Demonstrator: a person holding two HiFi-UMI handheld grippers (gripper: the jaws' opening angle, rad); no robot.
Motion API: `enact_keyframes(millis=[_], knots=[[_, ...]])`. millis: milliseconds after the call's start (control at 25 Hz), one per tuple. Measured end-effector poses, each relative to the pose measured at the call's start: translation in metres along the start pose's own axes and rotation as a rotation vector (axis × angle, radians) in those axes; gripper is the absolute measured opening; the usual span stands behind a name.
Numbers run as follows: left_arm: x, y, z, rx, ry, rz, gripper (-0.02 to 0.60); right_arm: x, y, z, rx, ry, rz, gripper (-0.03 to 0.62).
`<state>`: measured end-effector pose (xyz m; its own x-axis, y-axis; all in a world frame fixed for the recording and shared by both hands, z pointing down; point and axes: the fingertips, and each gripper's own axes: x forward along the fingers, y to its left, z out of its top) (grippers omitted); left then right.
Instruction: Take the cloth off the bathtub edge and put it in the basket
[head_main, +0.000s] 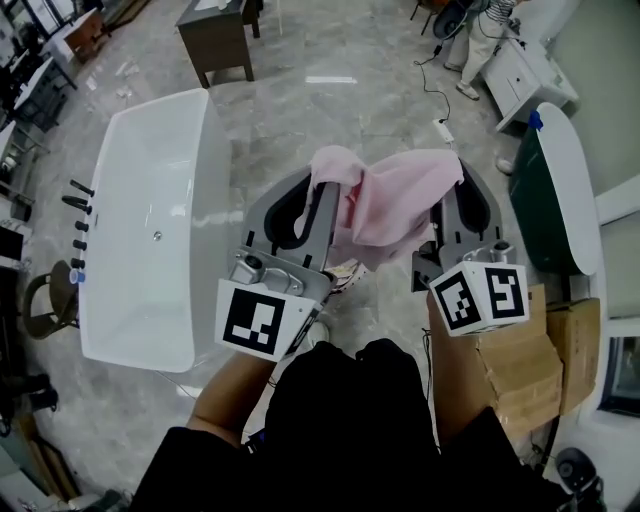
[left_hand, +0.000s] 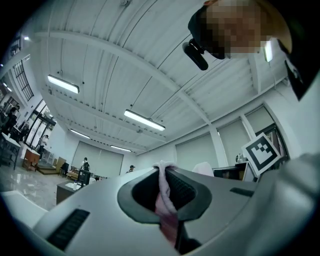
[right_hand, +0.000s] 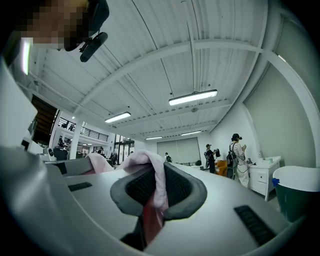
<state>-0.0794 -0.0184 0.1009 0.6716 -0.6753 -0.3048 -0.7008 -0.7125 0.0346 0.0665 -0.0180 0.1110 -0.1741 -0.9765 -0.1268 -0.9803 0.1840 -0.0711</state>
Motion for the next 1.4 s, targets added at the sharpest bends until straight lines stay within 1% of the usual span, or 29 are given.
enact_keyframes(millis=[80, 160, 240, 320, 440, 560, 720, 880, 1000, 1080, 1160, 1240, 1320, 1400], knots=[[0.005, 0.004, -0.013, 0.000, 0.030, -0.025, 0.028, 0.009, 0.005, -0.011, -0.025, 0.024, 0.011, 0.049], [0.010, 0.010, -0.027, -0.024, 0.063, -0.030, 0.028, 0.017, 0.012, -0.025, -0.076, 0.057, 0.042, 0.049], [0.010, 0.019, -0.038, -0.045, 0.084, -0.019, 0.028, 0.024, 0.025, -0.041, -0.124, 0.098, 0.093, 0.049], [0.009, 0.028, -0.047, -0.057, 0.099, -0.004, 0.028, 0.029, 0.035, -0.056, -0.149, 0.134, 0.129, 0.049], [0.014, 0.036, -0.062, -0.060, 0.111, 0.003, 0.028, 0.038, 0.039, -0.073, -0.157, 0.168, 0.159, 0.049], [0.019, 0.040, -0.082, -0.065, 0.154, 0.019, 0.028, 0.047, 0.037, -0.090, -0.149, 0.194, 0.198, 0.049], [0.017, 0.046, -0.112, -0.096, 0.216, 0.041, 0.028, 0.055, 0.033, -0.117, -0.137, 0.261, 0.256, 0.049], [0.007, 0.055, -0.144, -0.110, 0.288, 0.075, 0.028, 0.053, 0.033, -0.155, -0.144, 0.333, 0.311, 0.049], [0.002, 0.059, -0.179, -0.124, 0.391, 0.101, 0.028, 0.051, 0.027, -0.190, -0.139, 0.398, 0.336, 0.049], [0.000, 0.061, -0.203, -0.149, 0.417, 0.104, 0.028, 0.051, 0.024, -0.212, -0.142, 0.437, 0.353, 0.049], [-0.002, 0.063, -0.228, -0.175, 0.444, 0.118, 0.028, 0.054, 0.019, -0.229, -0.143, 0.474, 0.352, 0.049], [-0.003, 0.063, -0.256, -0.174, 0.495, 0.130, 0.028, 0.057, 0.010, -0.248, -0.130, 0.506, 0.351, 0.049], [-0.005, 0.063, -0.286, -0.164, 0.562, 0.135, 0.028, 0.055, -0.002, -0.284, -0.129, 0.517, 0.376, 0.049], [-0.010, 0.062, -0.318, -0.179, 0.636, 0.136, 0.028, 0.054, -0.012, -0.323, -0.131, 0.549, 0.401, 0.049]])
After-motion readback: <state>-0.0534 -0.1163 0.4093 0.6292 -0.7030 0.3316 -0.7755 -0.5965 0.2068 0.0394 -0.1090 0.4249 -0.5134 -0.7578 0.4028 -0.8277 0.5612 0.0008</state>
